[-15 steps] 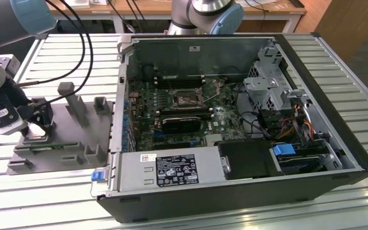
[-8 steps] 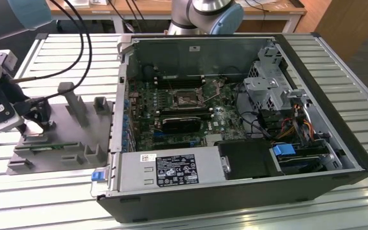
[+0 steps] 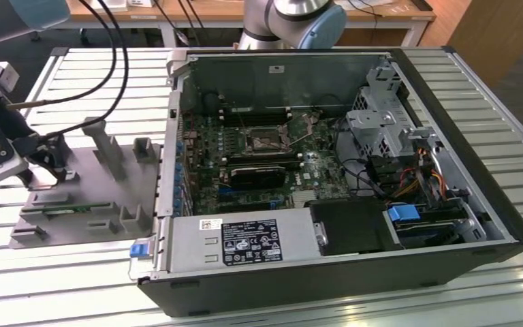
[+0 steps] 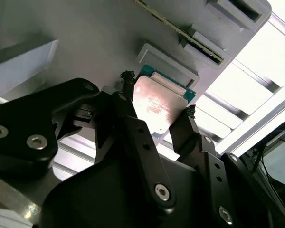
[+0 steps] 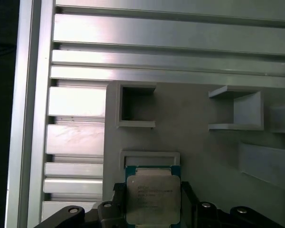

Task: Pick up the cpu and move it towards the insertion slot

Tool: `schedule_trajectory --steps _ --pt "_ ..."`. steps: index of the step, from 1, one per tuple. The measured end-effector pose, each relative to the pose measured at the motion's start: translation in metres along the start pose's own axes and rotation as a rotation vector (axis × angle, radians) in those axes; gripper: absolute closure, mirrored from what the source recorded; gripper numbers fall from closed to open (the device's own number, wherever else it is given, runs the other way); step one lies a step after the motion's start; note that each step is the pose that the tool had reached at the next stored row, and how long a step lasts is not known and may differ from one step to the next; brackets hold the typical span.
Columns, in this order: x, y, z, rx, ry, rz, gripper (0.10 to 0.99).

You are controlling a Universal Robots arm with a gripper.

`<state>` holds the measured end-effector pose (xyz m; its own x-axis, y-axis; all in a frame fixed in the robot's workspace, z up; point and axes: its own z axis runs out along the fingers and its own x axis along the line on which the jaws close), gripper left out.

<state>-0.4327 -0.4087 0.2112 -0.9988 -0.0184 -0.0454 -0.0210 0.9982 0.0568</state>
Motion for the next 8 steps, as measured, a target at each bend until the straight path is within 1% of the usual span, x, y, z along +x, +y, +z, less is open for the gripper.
schedule_trajectory --steps 8 --pt "-0.0007 0.0009 -0.0152 0.0 0.0 0.0 0.545"
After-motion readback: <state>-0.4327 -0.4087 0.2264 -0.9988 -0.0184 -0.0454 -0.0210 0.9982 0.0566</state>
